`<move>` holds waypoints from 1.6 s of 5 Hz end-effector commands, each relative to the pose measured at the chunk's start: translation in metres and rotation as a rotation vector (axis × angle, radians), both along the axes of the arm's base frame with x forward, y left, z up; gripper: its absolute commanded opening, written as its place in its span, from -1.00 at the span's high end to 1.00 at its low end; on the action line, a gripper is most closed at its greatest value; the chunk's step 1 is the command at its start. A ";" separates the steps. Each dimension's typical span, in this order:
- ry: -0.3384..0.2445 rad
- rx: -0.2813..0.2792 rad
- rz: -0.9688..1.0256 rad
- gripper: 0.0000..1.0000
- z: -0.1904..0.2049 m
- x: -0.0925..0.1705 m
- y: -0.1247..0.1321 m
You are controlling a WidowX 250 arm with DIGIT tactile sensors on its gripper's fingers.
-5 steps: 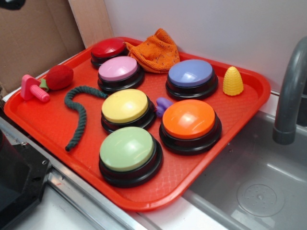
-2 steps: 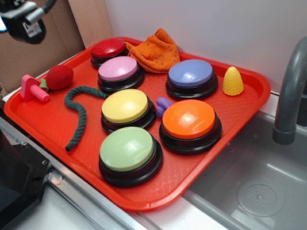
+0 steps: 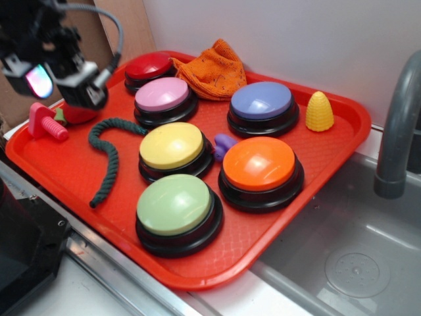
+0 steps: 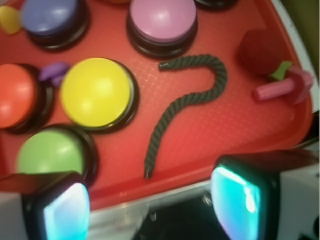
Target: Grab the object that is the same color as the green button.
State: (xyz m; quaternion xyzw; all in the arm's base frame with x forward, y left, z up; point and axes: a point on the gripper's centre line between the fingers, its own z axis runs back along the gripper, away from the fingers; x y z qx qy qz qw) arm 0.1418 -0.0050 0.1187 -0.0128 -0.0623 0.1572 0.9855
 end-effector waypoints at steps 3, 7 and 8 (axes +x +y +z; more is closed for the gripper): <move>0.013 -0.004 -0.043 -1.00 -0.088 0.006 0.008; -0.011 0.013 -0.079 1.00 -0.104 0.005 0.005; -0.008 0.012 -0.072 1.00 -0.103 0.005 0.005</move>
